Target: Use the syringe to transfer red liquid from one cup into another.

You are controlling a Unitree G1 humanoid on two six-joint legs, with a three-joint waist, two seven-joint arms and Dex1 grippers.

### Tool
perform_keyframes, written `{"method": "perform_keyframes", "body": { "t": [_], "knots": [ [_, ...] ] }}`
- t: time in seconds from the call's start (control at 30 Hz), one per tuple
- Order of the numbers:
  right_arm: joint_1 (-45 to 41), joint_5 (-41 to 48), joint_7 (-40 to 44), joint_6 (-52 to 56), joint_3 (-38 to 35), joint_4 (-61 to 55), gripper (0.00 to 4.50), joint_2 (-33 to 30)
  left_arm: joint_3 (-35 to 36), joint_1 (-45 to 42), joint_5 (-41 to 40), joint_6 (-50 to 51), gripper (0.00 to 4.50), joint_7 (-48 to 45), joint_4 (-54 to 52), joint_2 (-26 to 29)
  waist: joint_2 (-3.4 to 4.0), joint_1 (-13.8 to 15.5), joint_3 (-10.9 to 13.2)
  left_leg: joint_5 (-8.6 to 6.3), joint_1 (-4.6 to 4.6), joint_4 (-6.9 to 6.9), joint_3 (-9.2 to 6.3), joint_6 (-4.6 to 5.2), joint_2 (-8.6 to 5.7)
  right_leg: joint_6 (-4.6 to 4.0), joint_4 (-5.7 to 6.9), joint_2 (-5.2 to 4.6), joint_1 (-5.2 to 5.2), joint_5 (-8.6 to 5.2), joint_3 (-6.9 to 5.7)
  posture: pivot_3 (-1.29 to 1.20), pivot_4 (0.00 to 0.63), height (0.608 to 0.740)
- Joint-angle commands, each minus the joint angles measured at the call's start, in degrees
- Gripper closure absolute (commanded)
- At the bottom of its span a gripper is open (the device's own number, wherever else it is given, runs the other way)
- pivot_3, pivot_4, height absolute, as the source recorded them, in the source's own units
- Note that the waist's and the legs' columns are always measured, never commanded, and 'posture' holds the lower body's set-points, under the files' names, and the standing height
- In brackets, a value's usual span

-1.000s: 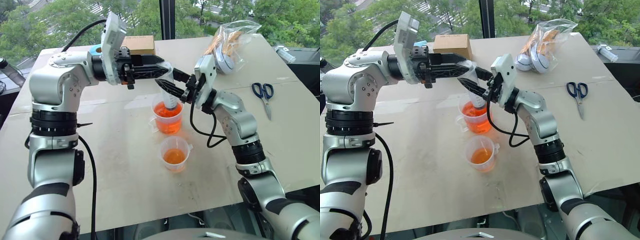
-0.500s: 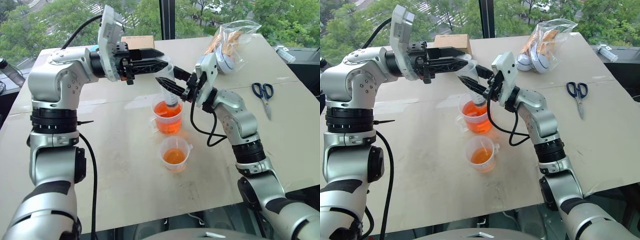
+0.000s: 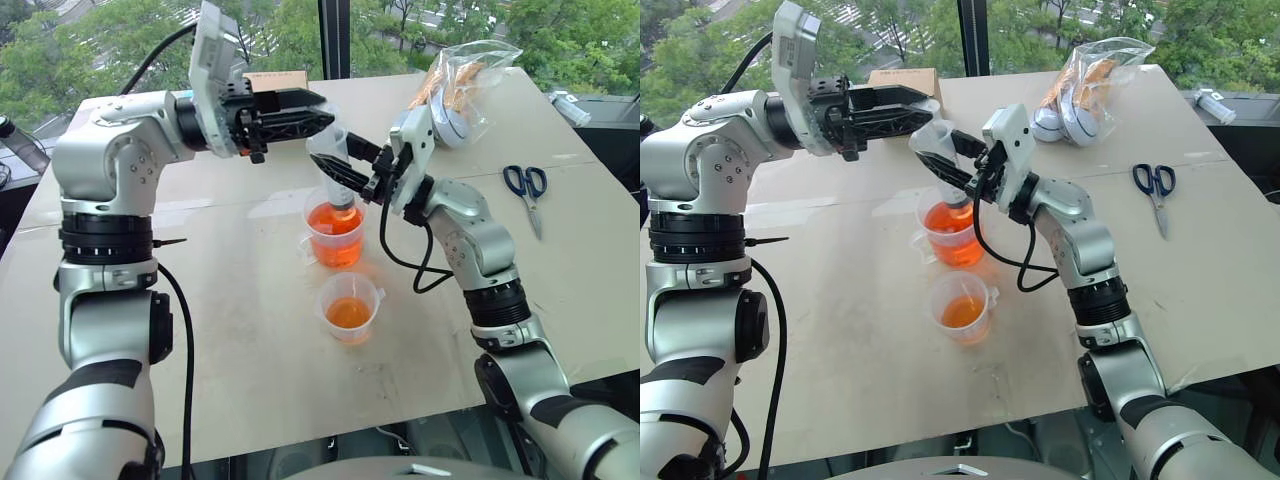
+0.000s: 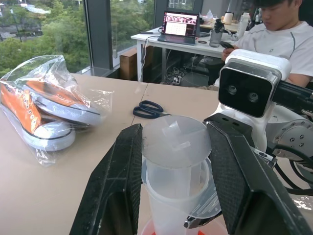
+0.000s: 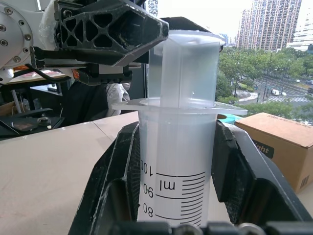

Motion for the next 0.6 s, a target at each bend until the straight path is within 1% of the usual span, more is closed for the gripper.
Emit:
{"method": "perform_keyframes", "body": {
  "t": [0.03,0.1,0.17,0.2,0.3,0.33,0.6],
  "knots": [
    [-0.4,0.1,2.1,-0.1,3.8,-1.9,2.9,1.5,4.1,-3.5,-0.2,-1.9,3.09,2.8,-0.2,1.0,0.0,0.0,0.0,0.0,0.0,0.0,0.0,0.0,0.0,0.0,0.0,0.0,0.0,0.0,0.0,0.0,0.15,0.74],
    [-0.4,0.1,2.1,-0.1,3.7,-1.9,2.9,1.5,4.1,-3.3,-0.4,-1.6,3.09,2.7,-0.4,1.1,0.0,0.0,0.0,0.0,0.0,0.0,0.0,0.0,0.0,0.0,0.0,0.0,0.0,0.0,0.0,0.0,0.15,0.74],
    [-0.5,0.1,2.1,-0.1,3.7,-1.8,2.9,1.5,4.0,-3.1,0.0,-1.8,2.03,3.2,-0.4,1.1,0.0,0.0,0.0,0.0,0.0,0.0,0.0,0.0,0.0,0.0,0.0,0.0,0.0,0.0,0.0,0.0,0.15,0.74],
    [-0.6,0.1,2.1,-0.1,3.6,-1.8,2.9,1.5,4.0,-3.1,0.1,-1.9,1.74,3.3,-0.3,1.1,0.0,-0.1,0.0,0.0,0.0,0.0,0.0,0.0,0.0,0.0,0.0,0.0,0.0,0.0,0.0,0.0,0.15,0.74],
    [-0.6,0.2,2.0,-0.1,3.7,-1.9,2.9,1.4,4.2,-3.2,0.3,-2.5,0.32,4.4,0.0,0.8,0.0,-0.1,0.0,0.0,0.0,0.0,0.0,0.0,0.0,0.0,0.0,0.01,-0.01,0.0,0.01,0.0,0.15,0.74],
    [-0.6,0.2,2.0,-0.1,3.8,-1.9,2.9,1.3,4.2,-3.3,0.5,-2.7,0.05,4.8,0.1,0.7,0.0,-0.1,0.0,0.0,0.0,0.0,0.0,0.0,0.0,0.0,0.0,0.01,-0.01,0.0,0.01,0.0,0.15,0.74],
    [-0.8,0.2,2.1,-0.1,3.6,-1.9,2.9,1.3,5.2,-3.1,-0.2,-3.1,0.05,6.0,-0.4,0.4,-0.01,0.1,0.0,0.0,0.0,0.06,-0.04,0.0,-0.02,0.0,0.0,-0.02,0.05,0.0,-0.04,0.0,0.15,0.74]
  ]
}}
